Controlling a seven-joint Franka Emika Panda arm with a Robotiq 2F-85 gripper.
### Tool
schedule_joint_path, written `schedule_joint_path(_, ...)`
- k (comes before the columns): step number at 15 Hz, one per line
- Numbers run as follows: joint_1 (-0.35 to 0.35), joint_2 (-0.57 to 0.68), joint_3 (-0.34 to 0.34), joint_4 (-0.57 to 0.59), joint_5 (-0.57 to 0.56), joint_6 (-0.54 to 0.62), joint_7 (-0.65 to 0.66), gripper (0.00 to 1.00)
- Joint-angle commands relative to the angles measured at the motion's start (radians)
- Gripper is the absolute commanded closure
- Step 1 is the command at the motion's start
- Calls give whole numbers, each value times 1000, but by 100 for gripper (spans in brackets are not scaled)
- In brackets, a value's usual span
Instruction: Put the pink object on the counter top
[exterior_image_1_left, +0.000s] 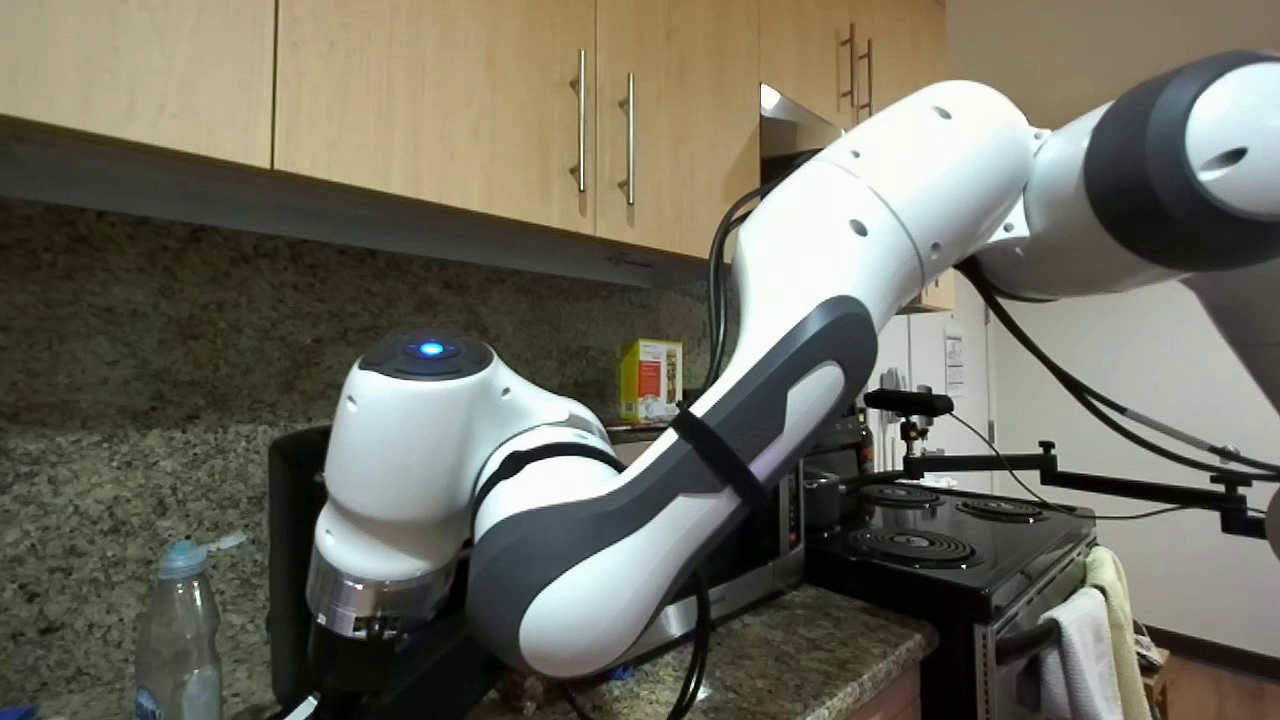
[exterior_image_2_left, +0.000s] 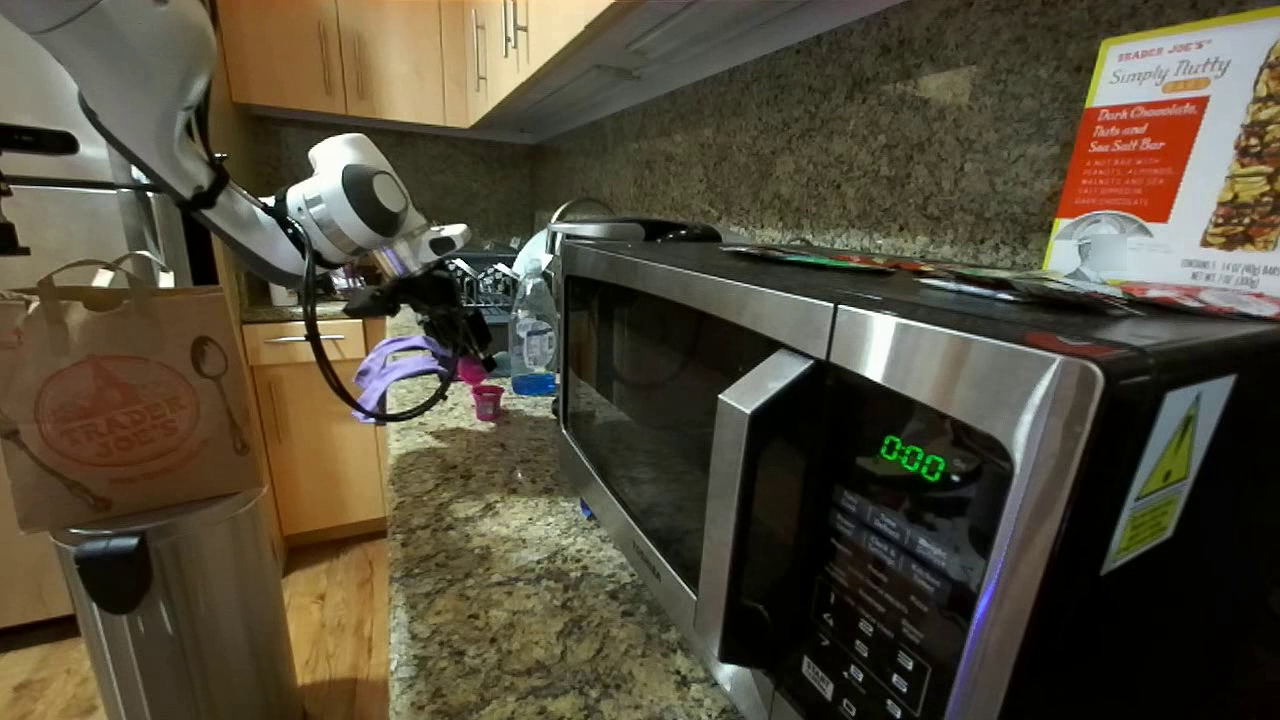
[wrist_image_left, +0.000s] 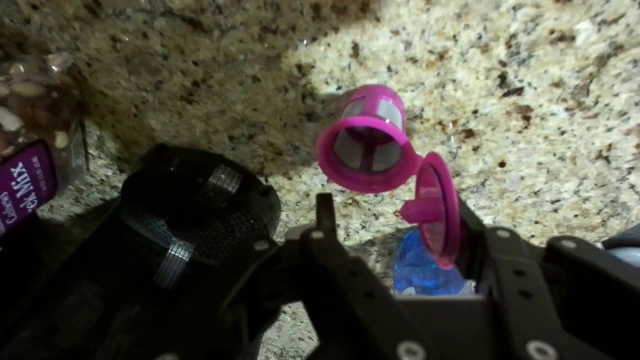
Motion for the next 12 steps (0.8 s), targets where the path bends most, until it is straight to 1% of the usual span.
schedule_joint_path(1,-3,-51,5,-61,21,14,-22,14)
schedule_joint_path(2,-1,-68,7,-76,19,15,-23,6)
schedule_joint_path(3,0,-84,9,-90,16,12,-30,2)
schedule_joint_path(4,3,-111,11,-110,14,-5,-34,1)
schedule_joint_path(5,1,-136,17,-134,10,5,-42,0)
schedule_joint_path(7,1,-213,32,-207,1,-27,-78,0)
schedule_joint_path(8,6,-257,32,-254,-15,-29,-72,0)
schedule_joint_path(9,11,-300,32,-299,-27,-70,-62,0)
schedule_joint_path(12,-30,-440,75,-471,-15,-126,-95,0)
